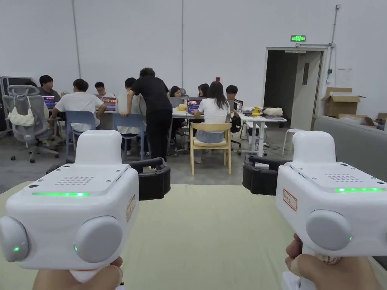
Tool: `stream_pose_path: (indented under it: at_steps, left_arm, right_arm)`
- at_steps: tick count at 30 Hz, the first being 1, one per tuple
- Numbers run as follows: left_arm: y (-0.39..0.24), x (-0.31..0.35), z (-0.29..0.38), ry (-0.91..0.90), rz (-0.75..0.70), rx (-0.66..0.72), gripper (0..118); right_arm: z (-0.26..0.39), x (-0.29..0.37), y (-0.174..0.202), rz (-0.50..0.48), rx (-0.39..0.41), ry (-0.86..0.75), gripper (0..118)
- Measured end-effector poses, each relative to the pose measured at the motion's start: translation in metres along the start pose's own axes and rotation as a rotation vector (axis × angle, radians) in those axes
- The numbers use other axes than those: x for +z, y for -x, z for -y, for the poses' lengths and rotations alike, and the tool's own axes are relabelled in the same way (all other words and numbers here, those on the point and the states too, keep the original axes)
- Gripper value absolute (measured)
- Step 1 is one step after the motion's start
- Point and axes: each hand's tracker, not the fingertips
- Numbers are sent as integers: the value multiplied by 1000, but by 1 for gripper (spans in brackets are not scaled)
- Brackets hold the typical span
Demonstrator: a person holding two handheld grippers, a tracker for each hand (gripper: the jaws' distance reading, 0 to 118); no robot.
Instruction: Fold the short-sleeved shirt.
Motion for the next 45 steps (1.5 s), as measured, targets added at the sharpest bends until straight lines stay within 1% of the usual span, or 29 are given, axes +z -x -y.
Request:
stream_pose_path:
  at_steps: [5, 9, 13, 23, 37, 45]
  left_arm:
    - [4, -1, -3, 11, -14, 24, 118]
    - [12, -3, -5, 27, 10, 77, 118]
    - [14, -4, -5, 40, 21, 90, 118]
    - [5, -1, -3, 17, -4, 14, 118]
    - [2, -1, -3, 11, -2, -1, 118]
    - [2, -1, -4, 12, -12, -10, 118]
  right_arm:
    - [-2, -1, 3, 0, 6, -7, 118]
    - [-2, -1, 5, -3, 3, -8, 118]
    - [-1, -2, 7, -6, 10, -2, 118]
    - [-1, -2, 8, -6, 1, -3, 118]
    - [-3, 0, 4, 2, -3, -5, 118]
    - [-3, 0, 7, 1, 9, -8, 118]
